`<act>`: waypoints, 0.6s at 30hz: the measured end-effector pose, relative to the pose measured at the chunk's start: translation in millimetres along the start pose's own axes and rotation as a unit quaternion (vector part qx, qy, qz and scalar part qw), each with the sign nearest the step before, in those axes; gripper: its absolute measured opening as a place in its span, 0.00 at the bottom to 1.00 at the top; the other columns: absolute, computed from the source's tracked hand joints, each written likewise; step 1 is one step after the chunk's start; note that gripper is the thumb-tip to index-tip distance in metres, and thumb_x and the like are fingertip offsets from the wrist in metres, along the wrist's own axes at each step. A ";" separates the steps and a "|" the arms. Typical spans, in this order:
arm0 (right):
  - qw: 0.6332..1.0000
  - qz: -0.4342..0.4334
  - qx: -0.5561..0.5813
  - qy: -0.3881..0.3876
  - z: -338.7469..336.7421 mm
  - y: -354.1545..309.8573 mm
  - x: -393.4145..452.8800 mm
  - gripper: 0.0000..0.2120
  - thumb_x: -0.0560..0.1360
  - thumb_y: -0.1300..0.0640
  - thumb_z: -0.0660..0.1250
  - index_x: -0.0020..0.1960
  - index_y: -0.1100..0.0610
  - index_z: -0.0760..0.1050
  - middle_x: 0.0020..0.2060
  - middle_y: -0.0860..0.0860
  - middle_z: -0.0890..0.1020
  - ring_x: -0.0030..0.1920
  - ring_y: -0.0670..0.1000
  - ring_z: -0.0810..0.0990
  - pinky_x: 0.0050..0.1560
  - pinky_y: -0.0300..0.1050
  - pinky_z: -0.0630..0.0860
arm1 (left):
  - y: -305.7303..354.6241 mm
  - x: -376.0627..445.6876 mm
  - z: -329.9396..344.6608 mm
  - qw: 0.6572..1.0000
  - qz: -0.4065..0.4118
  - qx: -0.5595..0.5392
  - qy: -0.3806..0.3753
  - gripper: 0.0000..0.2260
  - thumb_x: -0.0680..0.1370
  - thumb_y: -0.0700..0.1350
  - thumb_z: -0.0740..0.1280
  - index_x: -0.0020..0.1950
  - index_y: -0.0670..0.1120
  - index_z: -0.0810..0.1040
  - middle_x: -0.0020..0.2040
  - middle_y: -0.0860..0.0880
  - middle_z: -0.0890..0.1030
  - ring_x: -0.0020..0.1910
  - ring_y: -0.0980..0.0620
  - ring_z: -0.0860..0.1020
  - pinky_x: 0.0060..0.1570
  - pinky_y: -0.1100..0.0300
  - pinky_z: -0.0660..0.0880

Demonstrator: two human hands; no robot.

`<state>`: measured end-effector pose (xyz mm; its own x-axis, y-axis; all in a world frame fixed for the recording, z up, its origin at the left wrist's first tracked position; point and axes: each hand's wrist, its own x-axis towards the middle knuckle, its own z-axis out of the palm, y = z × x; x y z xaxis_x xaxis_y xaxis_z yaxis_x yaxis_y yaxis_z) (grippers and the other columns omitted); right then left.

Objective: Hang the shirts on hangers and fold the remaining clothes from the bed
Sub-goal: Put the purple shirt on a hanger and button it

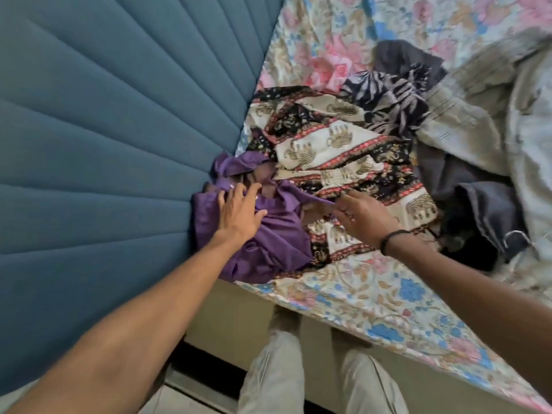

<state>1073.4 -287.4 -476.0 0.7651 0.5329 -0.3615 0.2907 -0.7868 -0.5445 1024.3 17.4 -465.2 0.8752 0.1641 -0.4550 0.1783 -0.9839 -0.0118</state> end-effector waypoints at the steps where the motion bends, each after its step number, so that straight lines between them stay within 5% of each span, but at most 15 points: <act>1: 0.999 0.027 0.040 0.004 8.2 -26.3 16.2 0.11 0.80 0.47 0.69 0.54 0.55 0.79 0.46 0.52 0.80 0.46 0.56 0.79 0.43 0.52 0.80 | -9.5 -0.6 -6.0 1.000 0.014 -0.001 -0.018 0.24 0.78 0.56 0.71 0.72 0.53 0.69 0.62 0.45 0.79 0.64 0.42 0.76 0.68 0.43 0.65; 4: 0.974 0.149 0.171 0.015 36.8 -87.0 53.7 0.22 0.76 0.40 0.73 0.60 0.54 0.77 0.48 0.50 0.81 0.47 0.53 0.80 0.48 0.49 0.79 | -23.5 -12.6 -25.8 0.997 0.067 -0.015 -0.028 0.14 0.79 0.52 0.69 0.63 0.51 0.76 0.55 0.44 0.84 0.57 0.40 0.81 0.57 0.48 0.72; 8: 0.896 0.273 0.348 -0.034 51.2 -134.0 61.7 0.41 0.66 0.27 0.75 0.69 0.52 0.74 0.58 0.47 0.81 0.59 0.51 0.81 0.61 0.48 0.78 | -15.2 -55.2 -46.0 0.985 0.118 -0.119 0.047 0.10 0.76 0.47 0.72 0.57 0.49 0.81 0.50 0.46 0.84 0.50 0.42 0.82 0.50 0.49 0.76; 11: 0.871 0.309 0.380 -0.048 62.8 -146.3 38.6 0.24 0.69 0.48 0.81 0.60 0.53 0.78 0.54 0.52 0.82 0.55 0.55 0.82 0.59 0.52 0.80 | -3.3 -98.7 -43.4 0.960 0.130 -0.241 0.054 0.06 0.74 0.45 0.73 0.49 0.49 0.79 0.44 0.50 0.82 0.42 0.47 0.80 0.42 0.52 0.75; 14: 0.834 0.323 0.448 0.020 68.6 -140.1 -2.3 0.13 0.71 0.66 0.77 0.51 0.52 0.82 0.50 0.56 0.86 0.52 0.59 0.85 0.55 0.51 0.83 | 7.5 -141.5 -26.2 0.905 0.055 -0.416 -0.071 0.13 0.72 0.53 0.77 0.48 0.50 0.78 0.32 0.55 0.78 0.30 0.59 0.73 0.35 0.61 0.71; 18: 0.783 0.422 0.416 0.190 64.0 -95.1 -67.2 0.10 0.76 0.68 0.71 0.57 0.61 0.82 0.44 0.55 0.84 0.42 0.52 0.81 0.40 0.35 0.78 | 6.6 -172.0 -0.7 0.903 -0.033 -0.409 -0.125 0.18 0.73 0.68 0.70 0.50 0.55 0.79 0.30 0.56 0.78 0.35 0.57 0.79 0.39 0.56 0.76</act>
<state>957.6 -228.5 -448.4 0.6453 -0.3229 -0.6923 -0.7636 -0.2494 -0.5955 875.2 -17.3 -386.3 0.7394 0.0985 -0.6660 0.5888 -0.5743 0.5687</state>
